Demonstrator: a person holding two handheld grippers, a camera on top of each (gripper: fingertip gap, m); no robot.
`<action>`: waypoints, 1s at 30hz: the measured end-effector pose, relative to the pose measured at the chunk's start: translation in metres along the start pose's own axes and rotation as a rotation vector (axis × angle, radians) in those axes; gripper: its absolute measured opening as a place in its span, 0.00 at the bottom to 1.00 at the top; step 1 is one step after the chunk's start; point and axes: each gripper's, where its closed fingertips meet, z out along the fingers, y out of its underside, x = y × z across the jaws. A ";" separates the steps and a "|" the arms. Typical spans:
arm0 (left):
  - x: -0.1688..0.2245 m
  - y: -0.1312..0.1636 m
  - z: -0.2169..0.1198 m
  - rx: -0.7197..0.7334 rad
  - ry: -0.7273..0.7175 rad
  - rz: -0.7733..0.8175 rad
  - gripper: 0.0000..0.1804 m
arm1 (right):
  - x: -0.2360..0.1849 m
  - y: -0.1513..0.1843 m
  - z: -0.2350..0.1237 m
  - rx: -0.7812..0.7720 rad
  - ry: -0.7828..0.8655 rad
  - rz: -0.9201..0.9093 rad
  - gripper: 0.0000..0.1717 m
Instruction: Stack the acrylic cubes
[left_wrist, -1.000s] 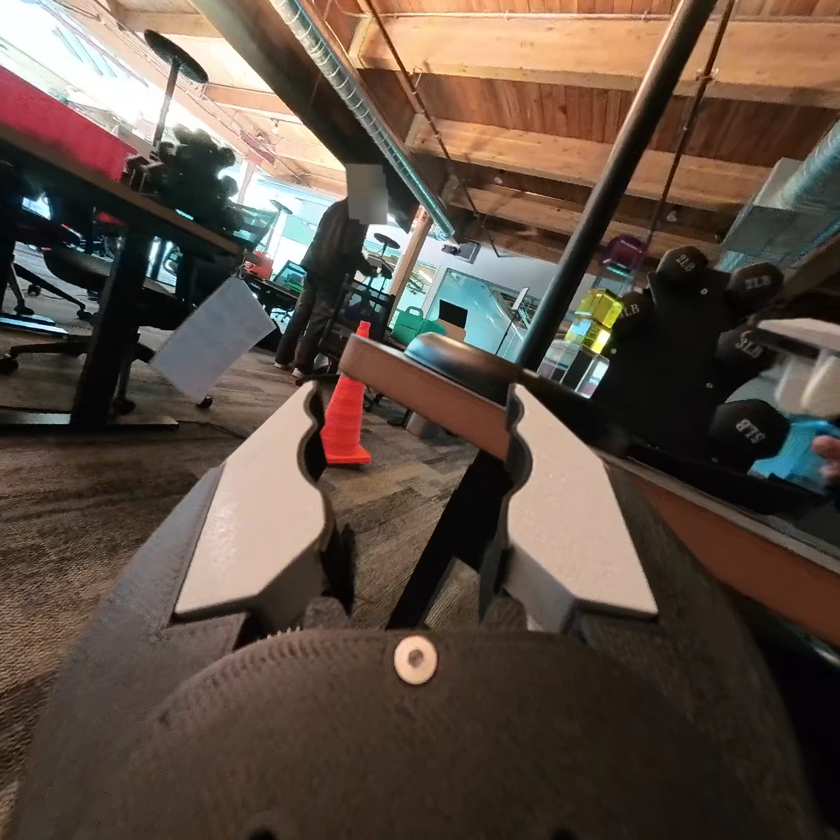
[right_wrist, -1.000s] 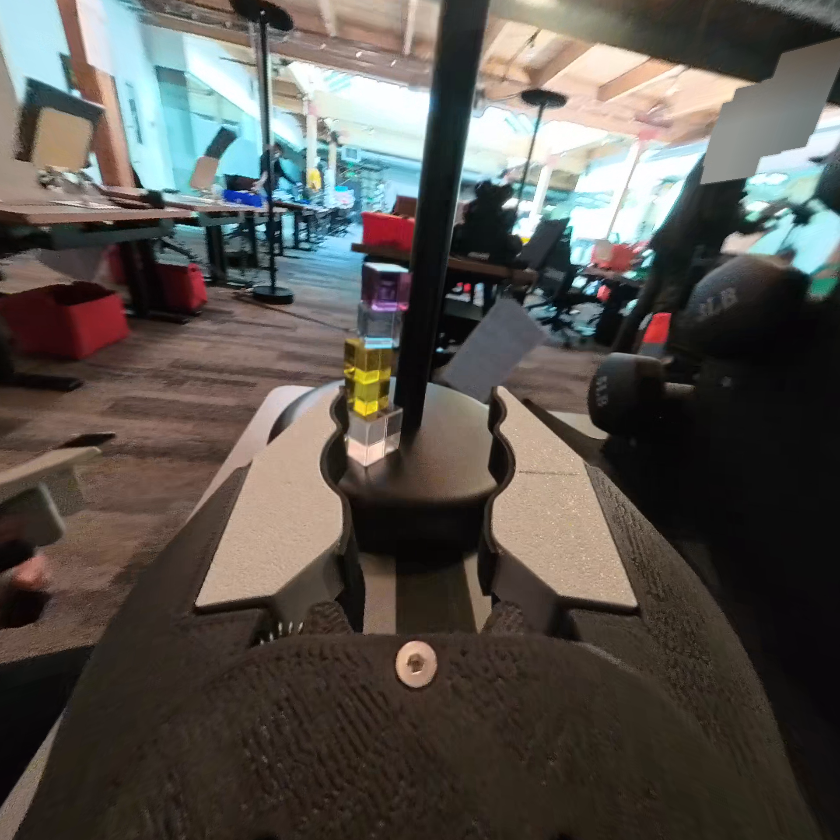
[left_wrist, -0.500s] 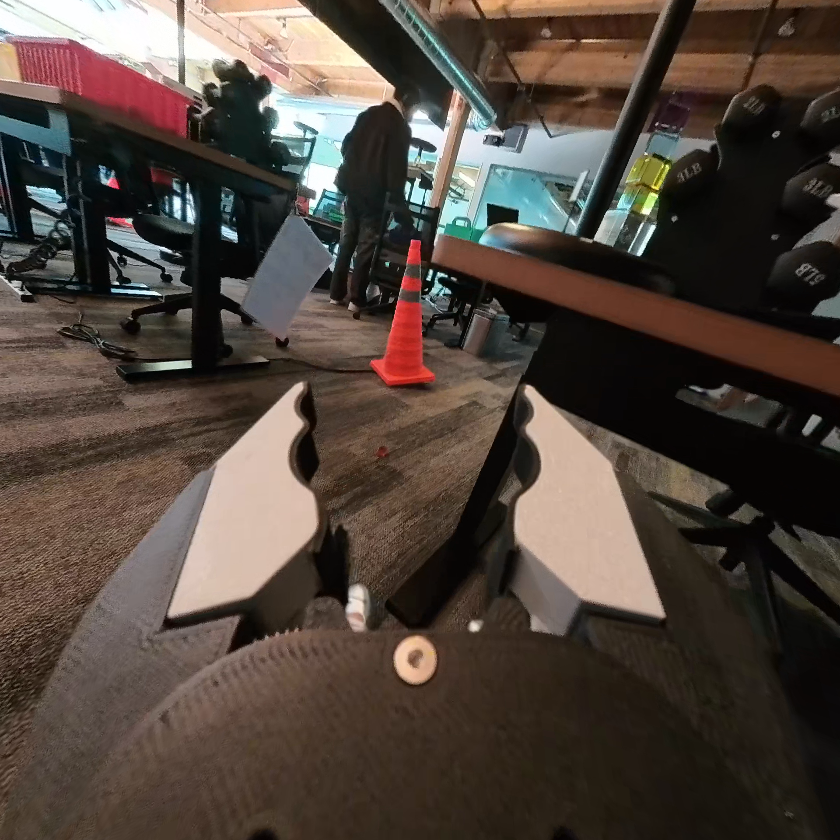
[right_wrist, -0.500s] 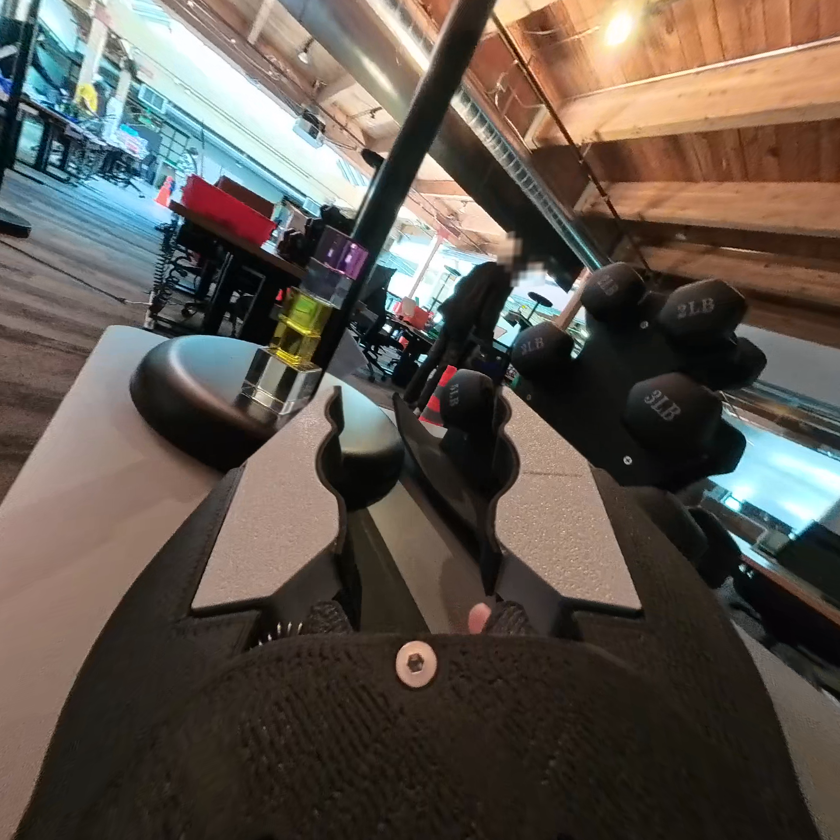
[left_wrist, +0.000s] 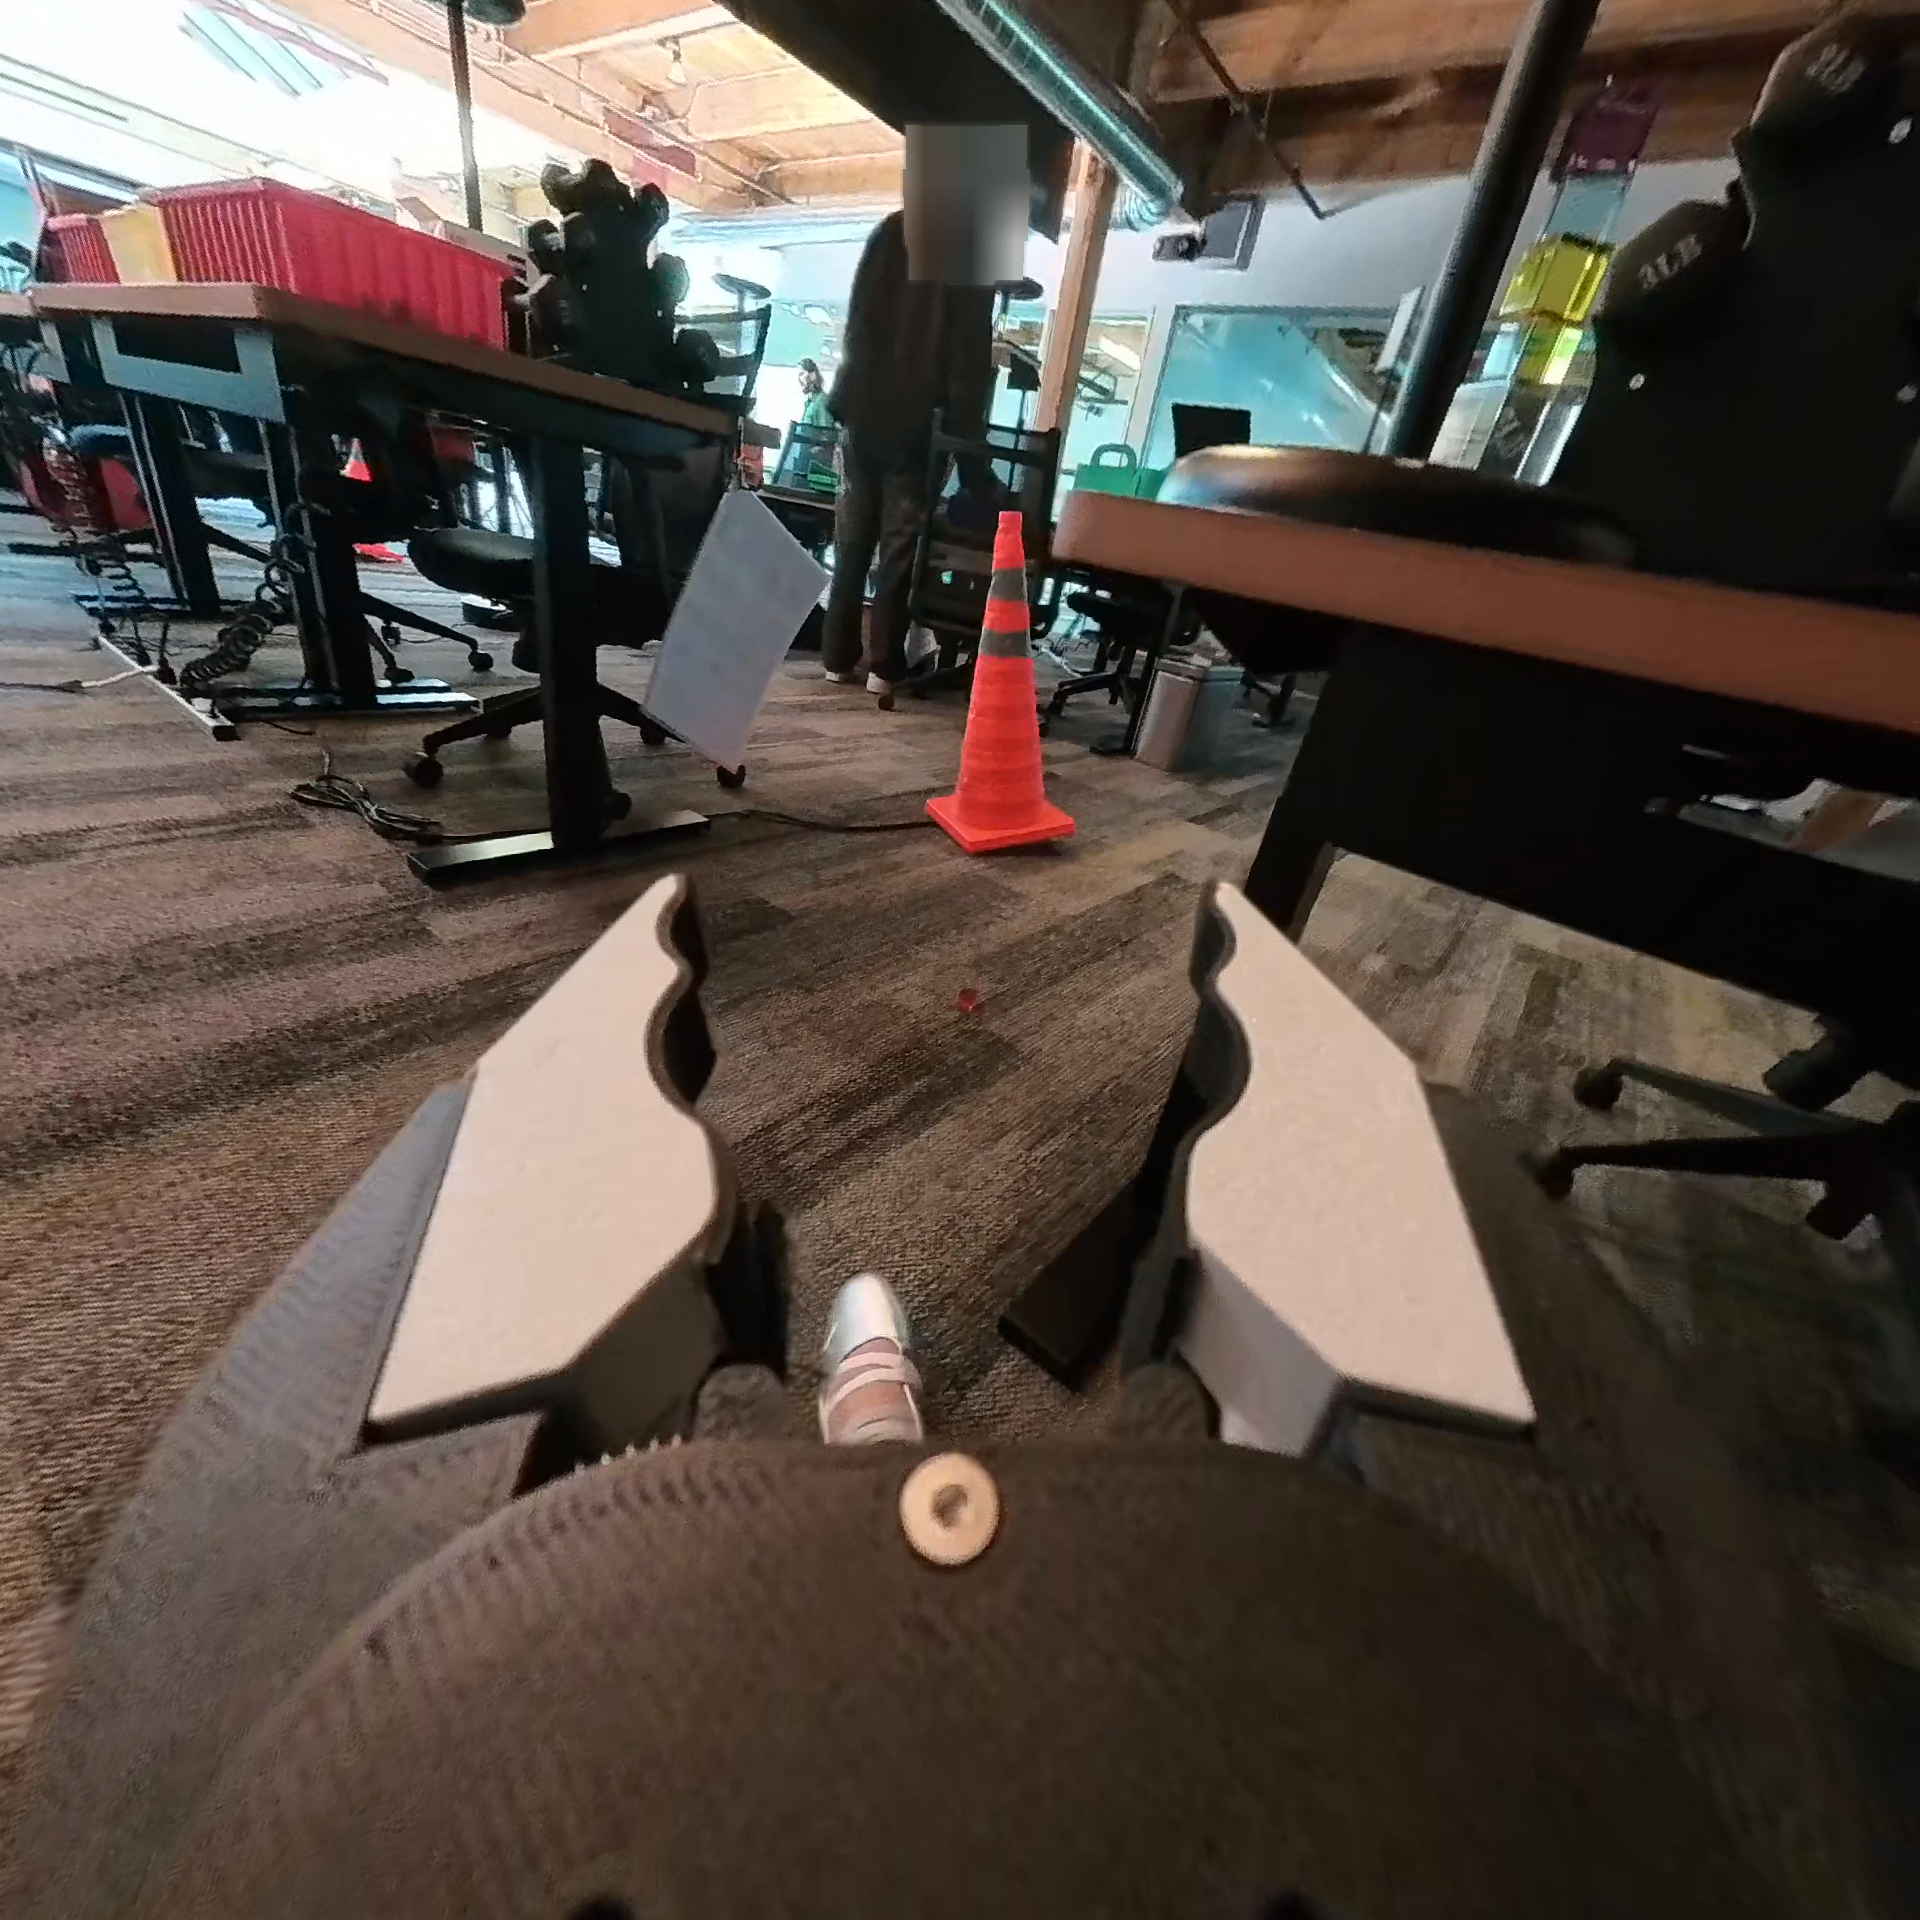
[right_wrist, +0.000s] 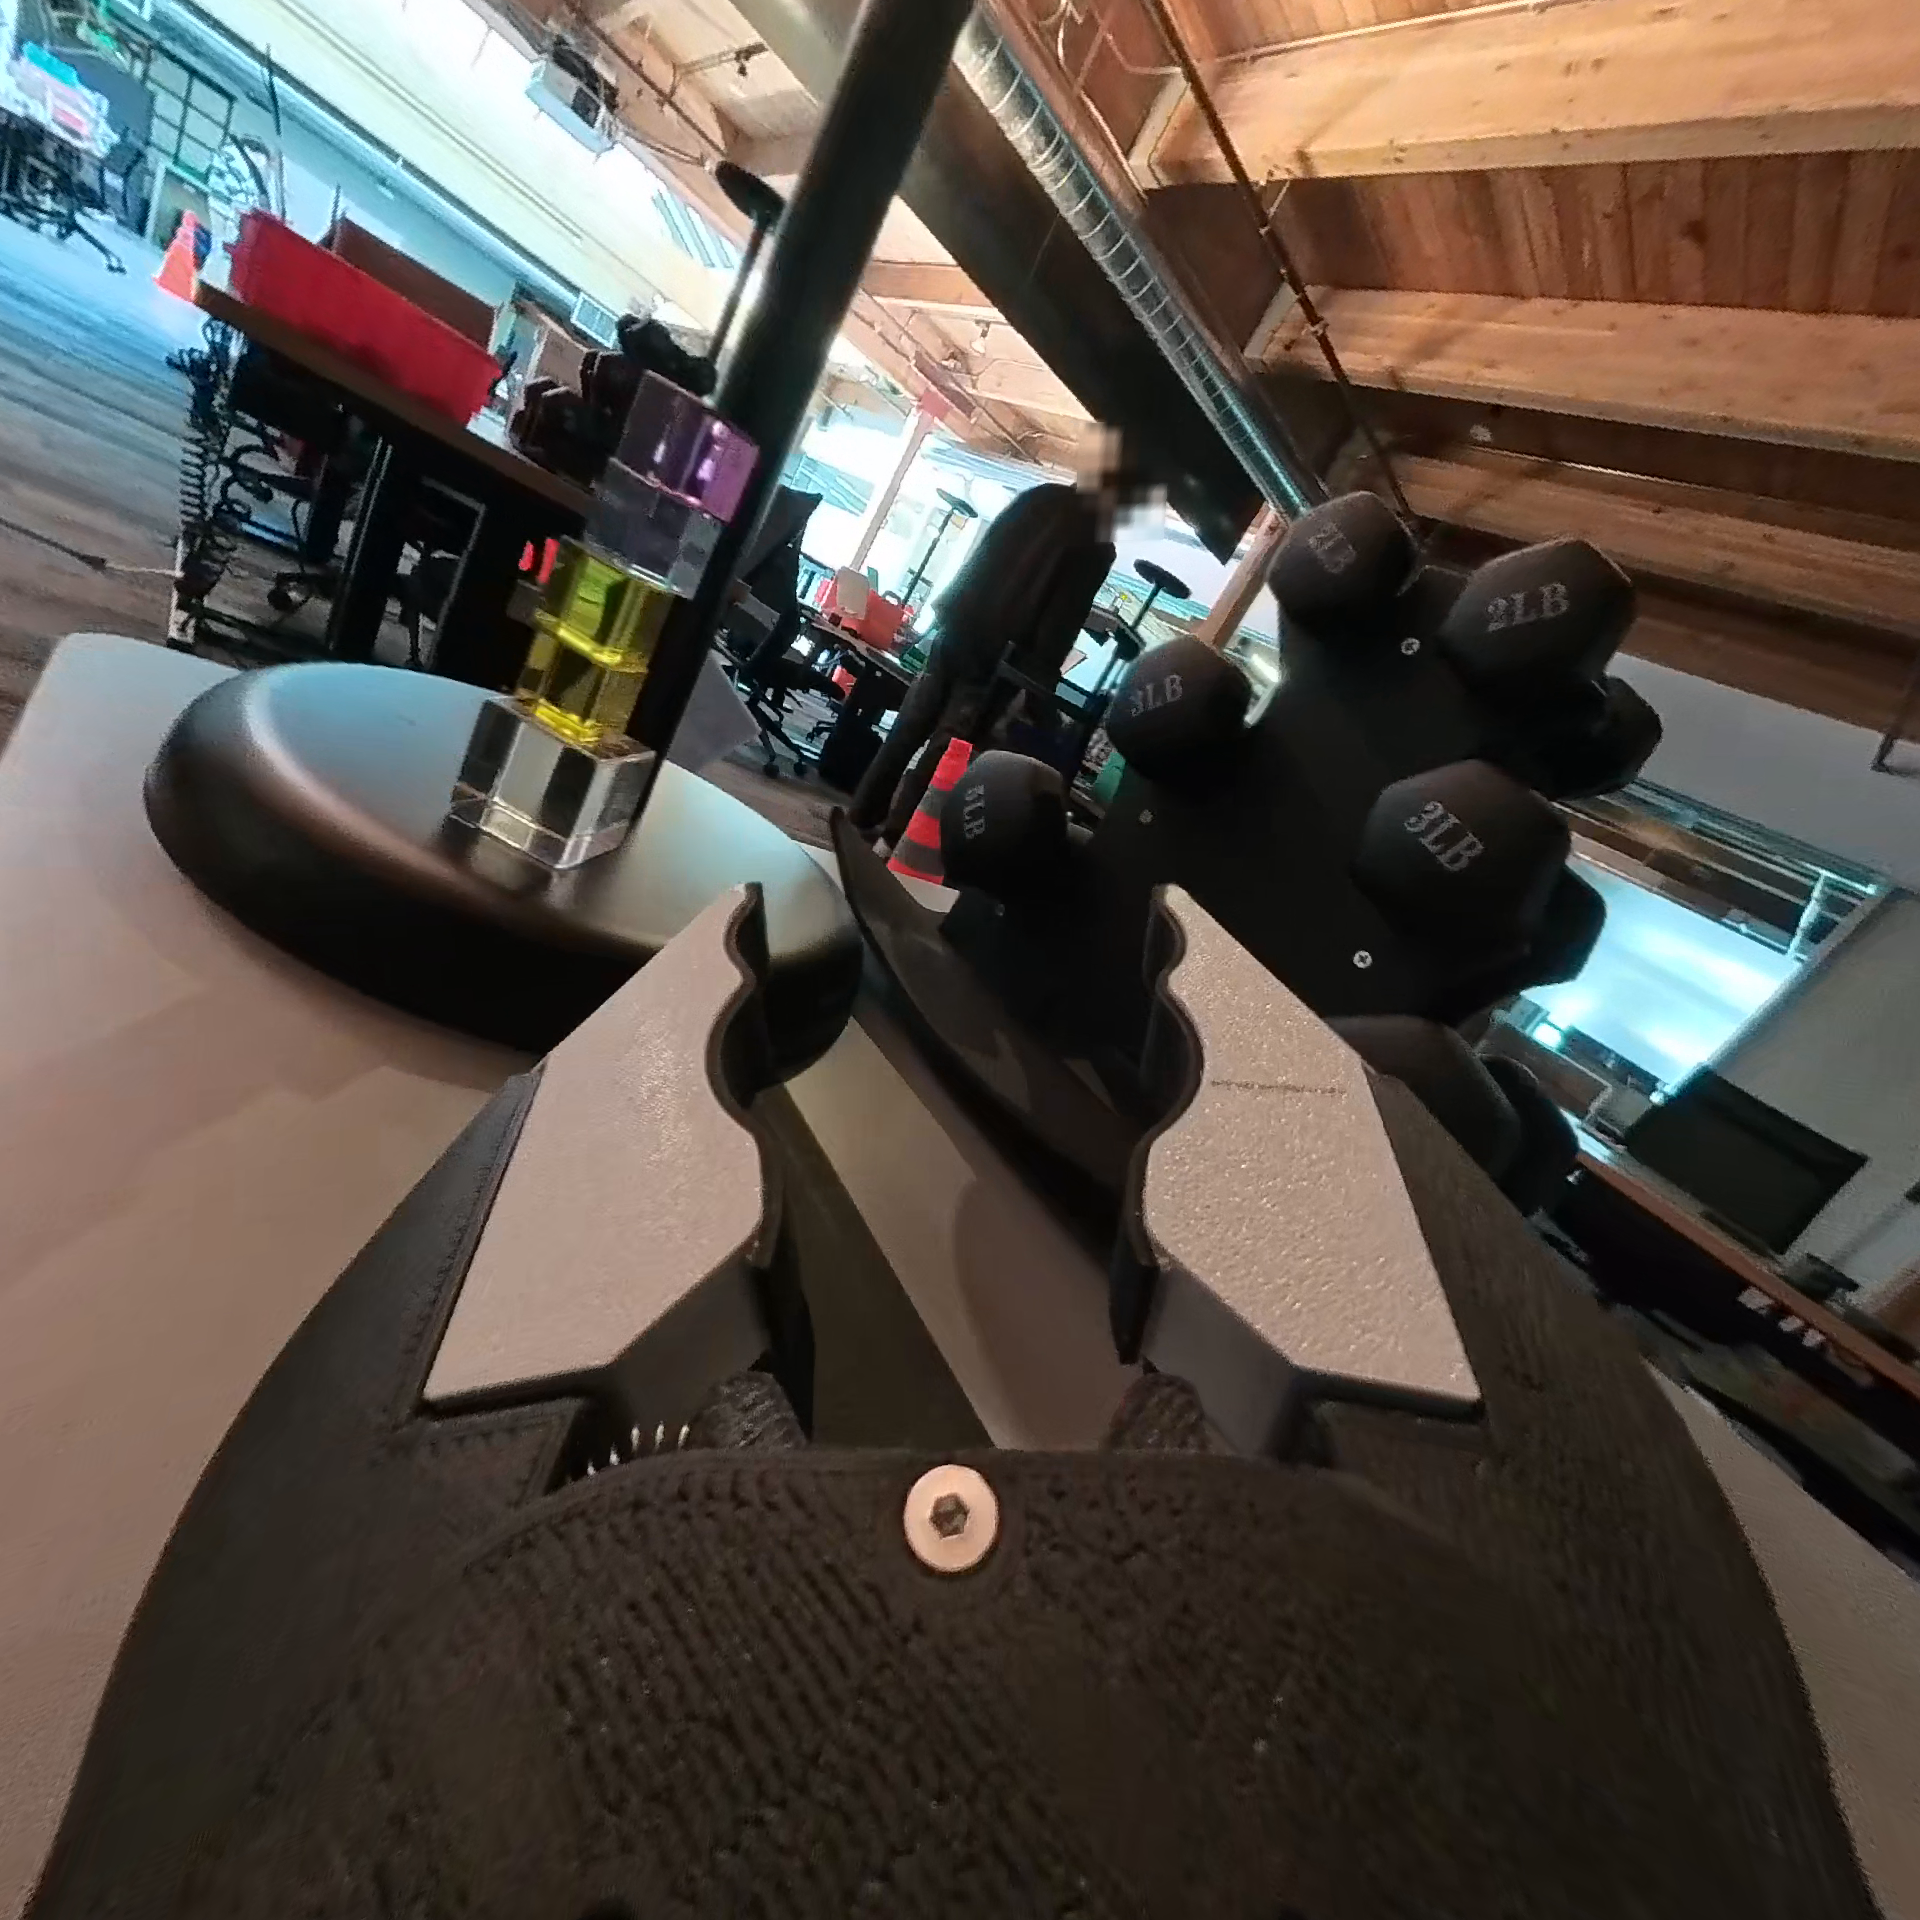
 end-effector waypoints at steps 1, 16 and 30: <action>0.001 -0.001 0.001 -0.005 -0.002 0.017 0.52 | -0.003 -0.001 -0.001 0.001 -0.009 -0.006 0.42; -0.056 -0.070 -0.045 -0.083 -0.247 0.035 0.71 | -0.143 -0.134 -0.095 0.336 -0.249 0.231 0.41; -0.055 -0.067 0.006 0.206 -0.050 -0.272 0.80 | -0.383 -0.045 -0.120 0.163 -0.772 0.241 0.43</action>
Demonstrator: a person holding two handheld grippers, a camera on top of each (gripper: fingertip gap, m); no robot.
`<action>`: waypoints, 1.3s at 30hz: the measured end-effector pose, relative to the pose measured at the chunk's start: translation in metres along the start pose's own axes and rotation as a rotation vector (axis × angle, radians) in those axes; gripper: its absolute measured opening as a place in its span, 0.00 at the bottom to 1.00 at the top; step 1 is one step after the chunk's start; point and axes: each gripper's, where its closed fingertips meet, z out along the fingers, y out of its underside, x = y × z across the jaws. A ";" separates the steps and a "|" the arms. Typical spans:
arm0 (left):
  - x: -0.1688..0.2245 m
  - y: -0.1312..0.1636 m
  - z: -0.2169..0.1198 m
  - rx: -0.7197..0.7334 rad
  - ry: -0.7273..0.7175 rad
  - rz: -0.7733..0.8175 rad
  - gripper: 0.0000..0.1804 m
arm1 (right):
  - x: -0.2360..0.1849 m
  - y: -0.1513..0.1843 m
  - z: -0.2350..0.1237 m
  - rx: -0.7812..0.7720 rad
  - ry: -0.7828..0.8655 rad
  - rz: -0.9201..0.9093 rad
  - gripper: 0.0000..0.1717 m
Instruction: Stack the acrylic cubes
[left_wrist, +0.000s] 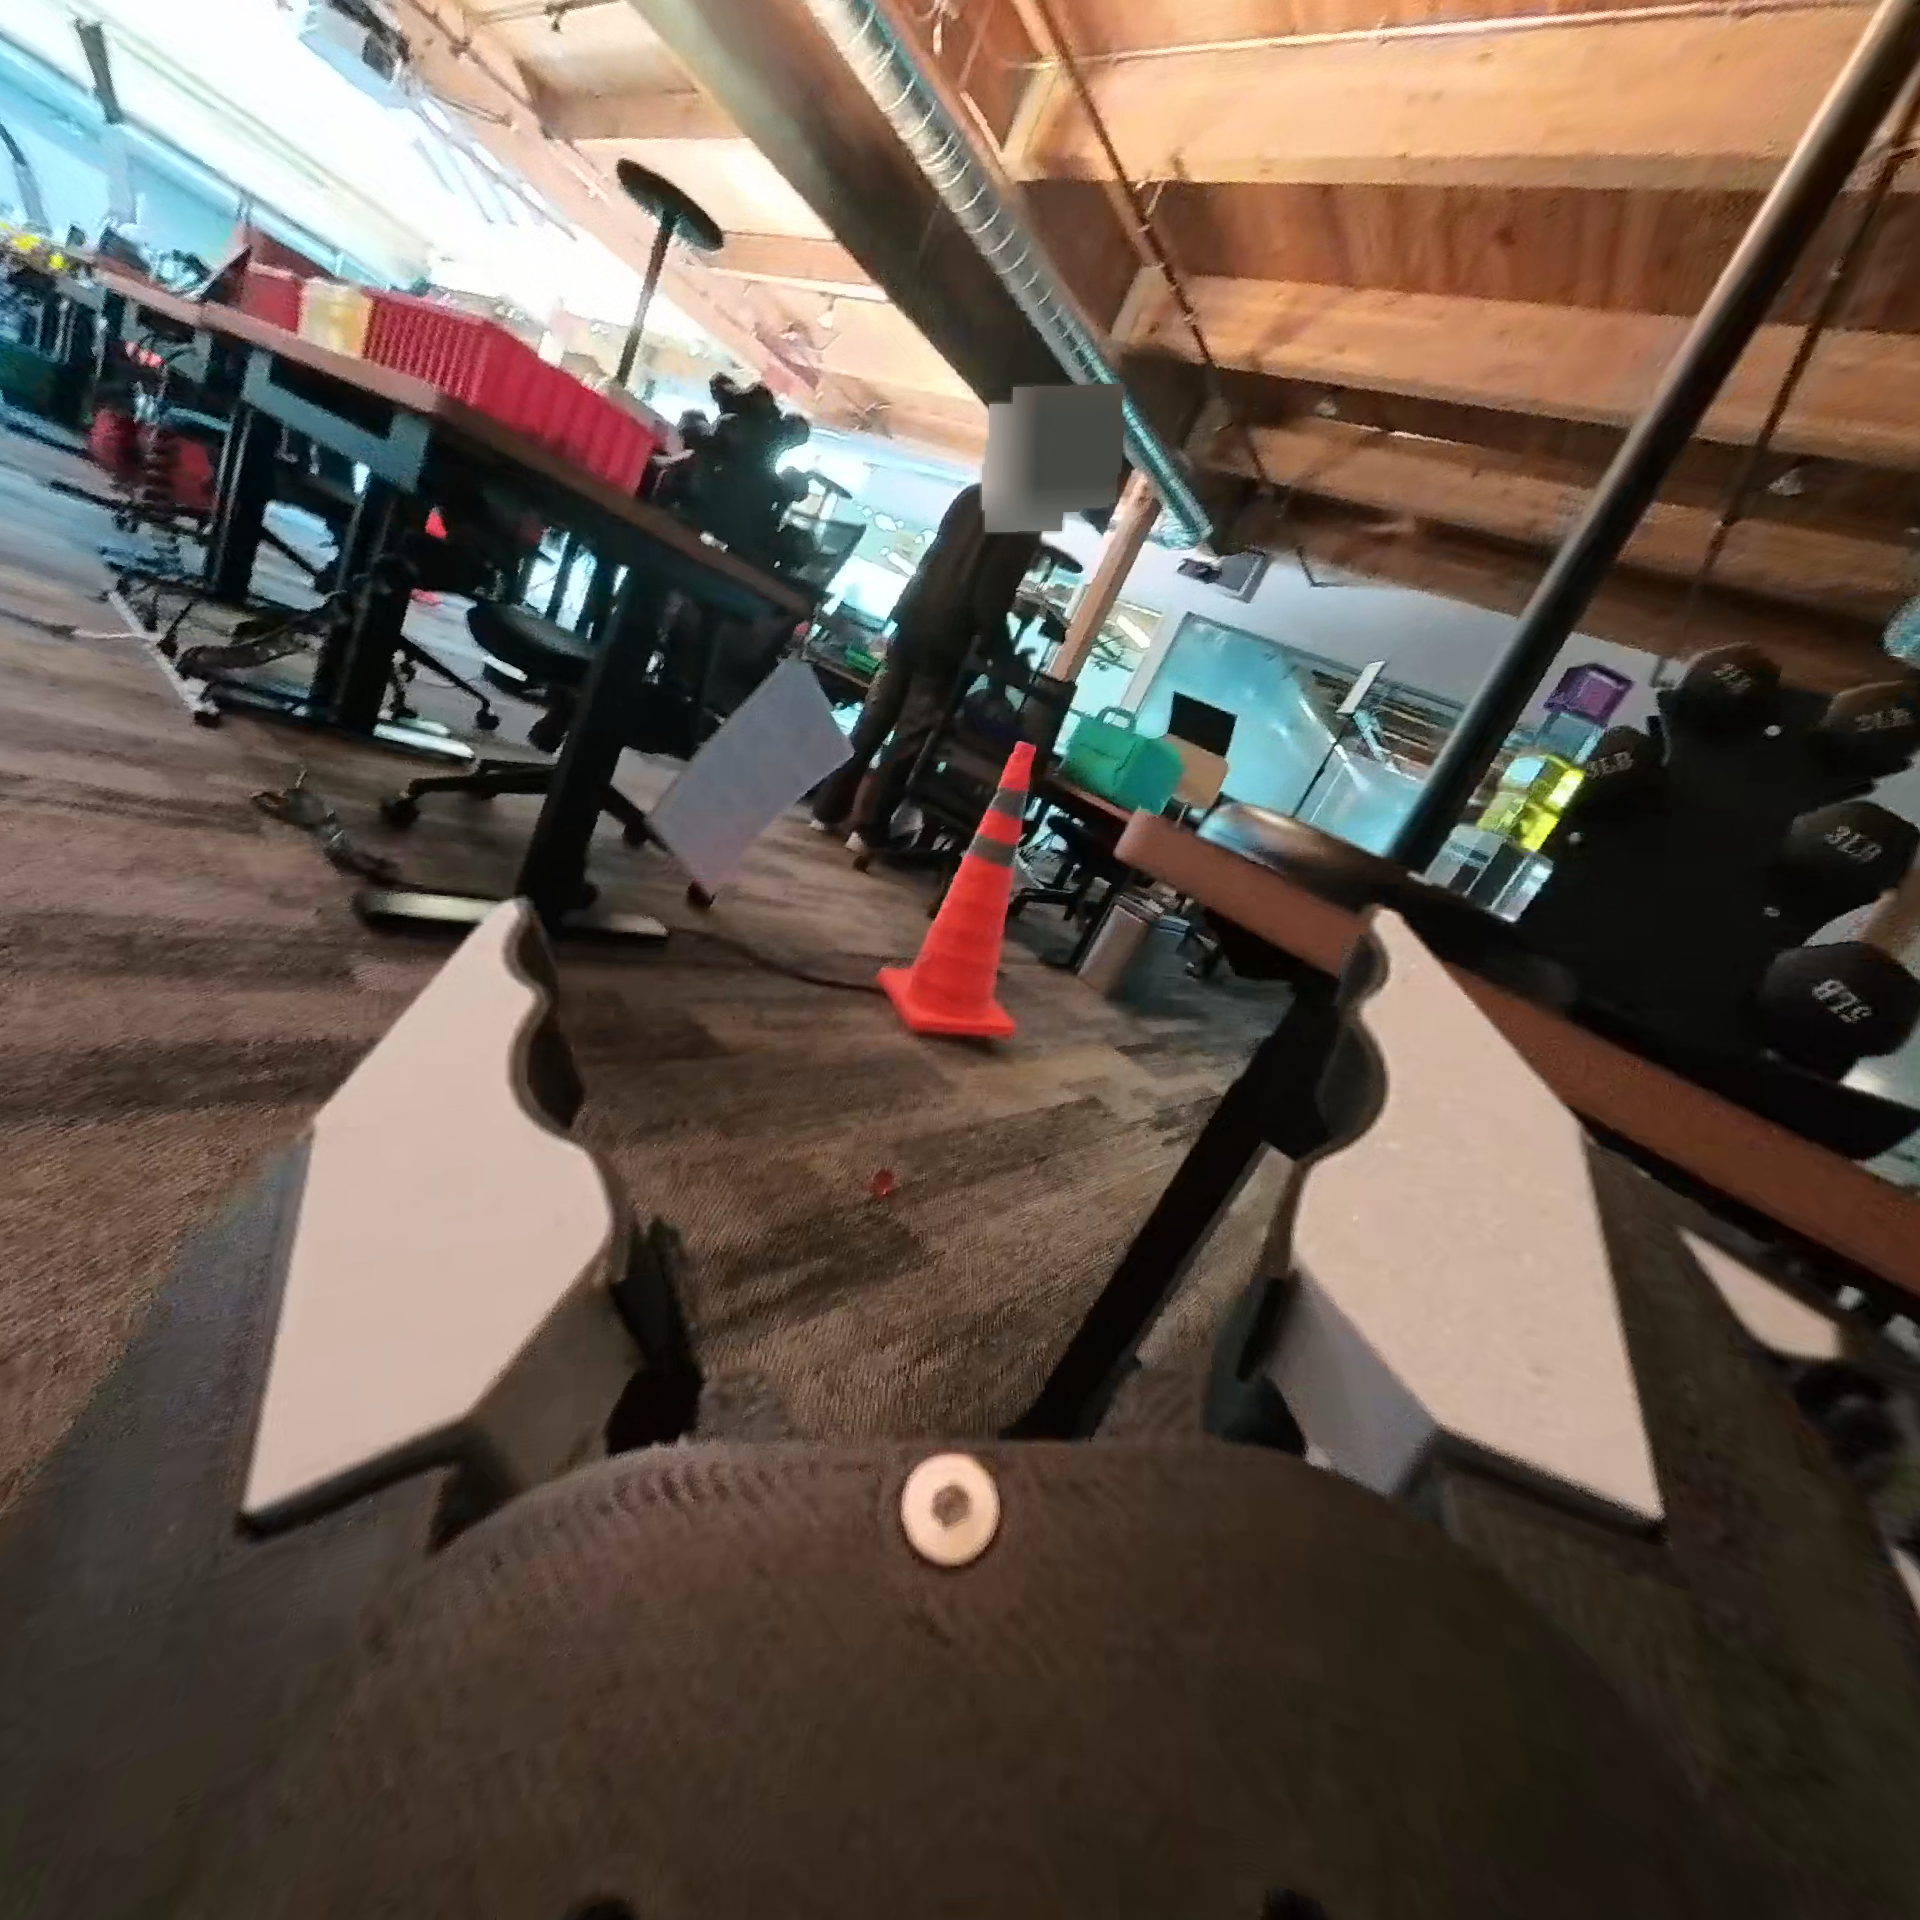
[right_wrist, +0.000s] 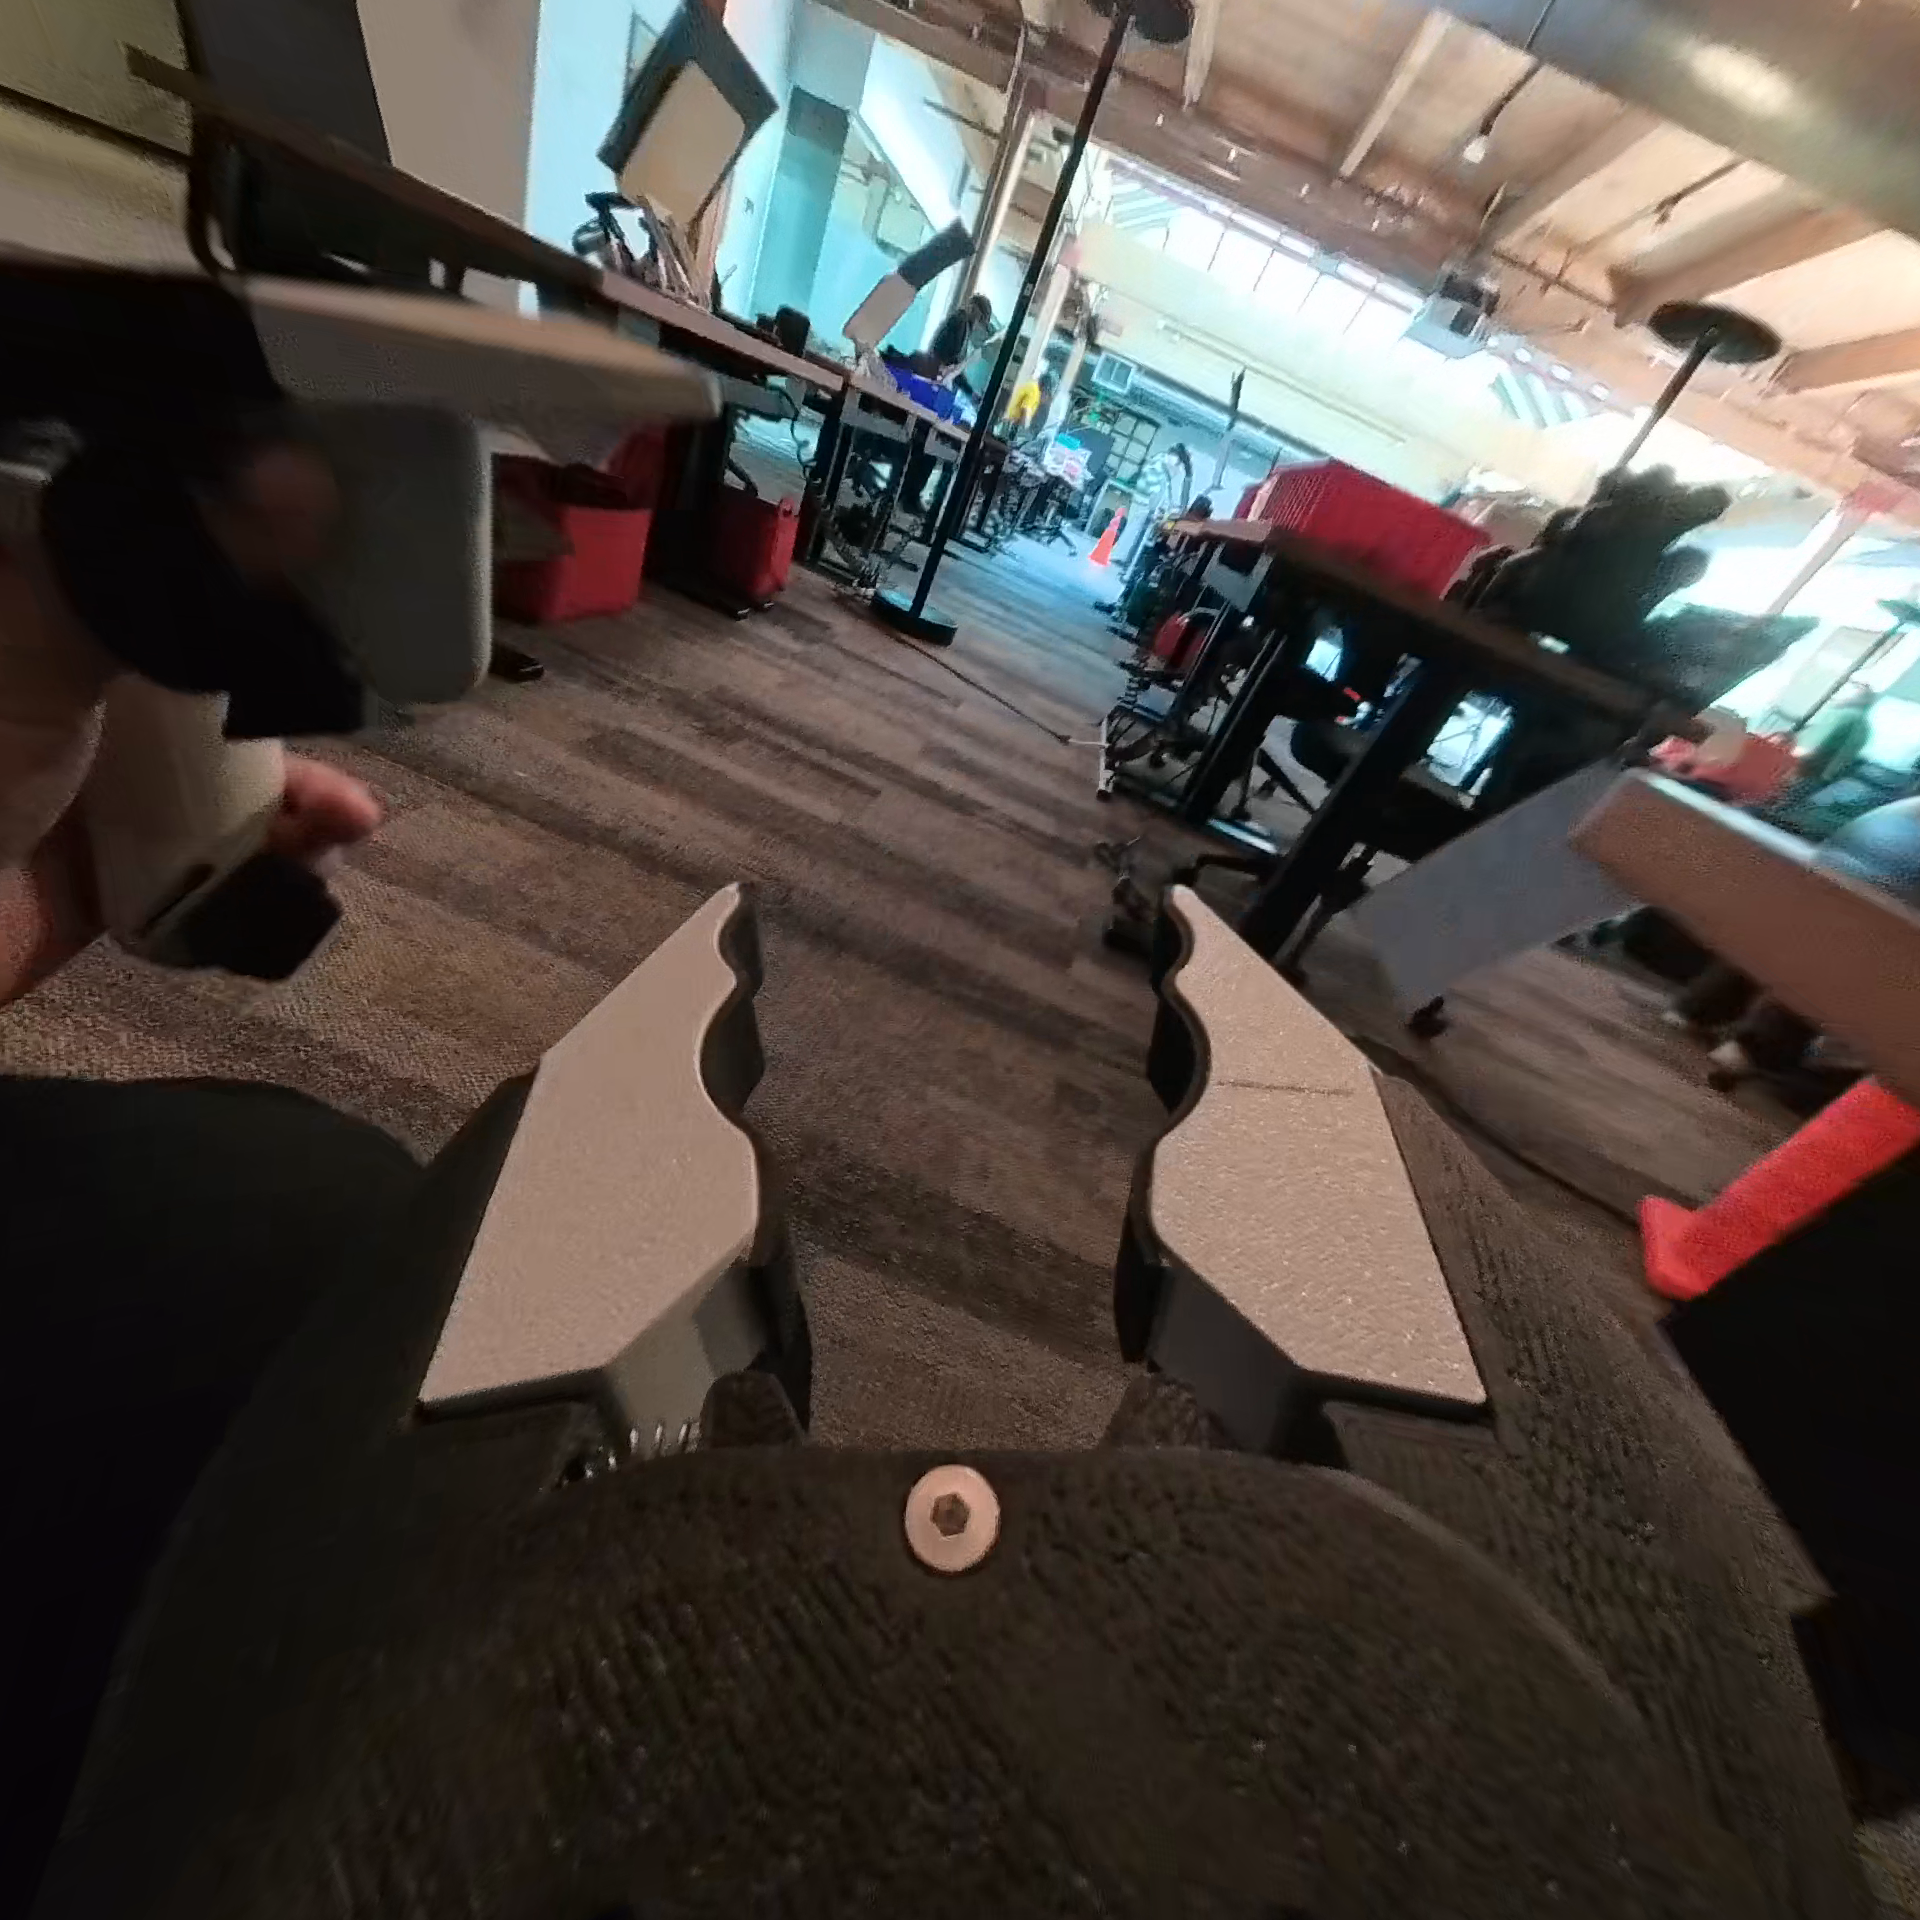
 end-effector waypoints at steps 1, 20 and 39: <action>-0.001 -0.004 0.010 0.021 0.013 0.013 0.77 | 0.001 0.006 0.011 0.001 -0.012 0.018 0.43; -0.074 -0.196 0.170 -0.413 -0.079 0.162 0.63 | 0.110 -0.142 0.219 -0.248 -0.178 0.360 0.60; -0.107 -0.231 0.508 -0.338 0.118 0.224 0.41 | 0.359 -0.060 0.368 -0.366 0.185 0.658 0.17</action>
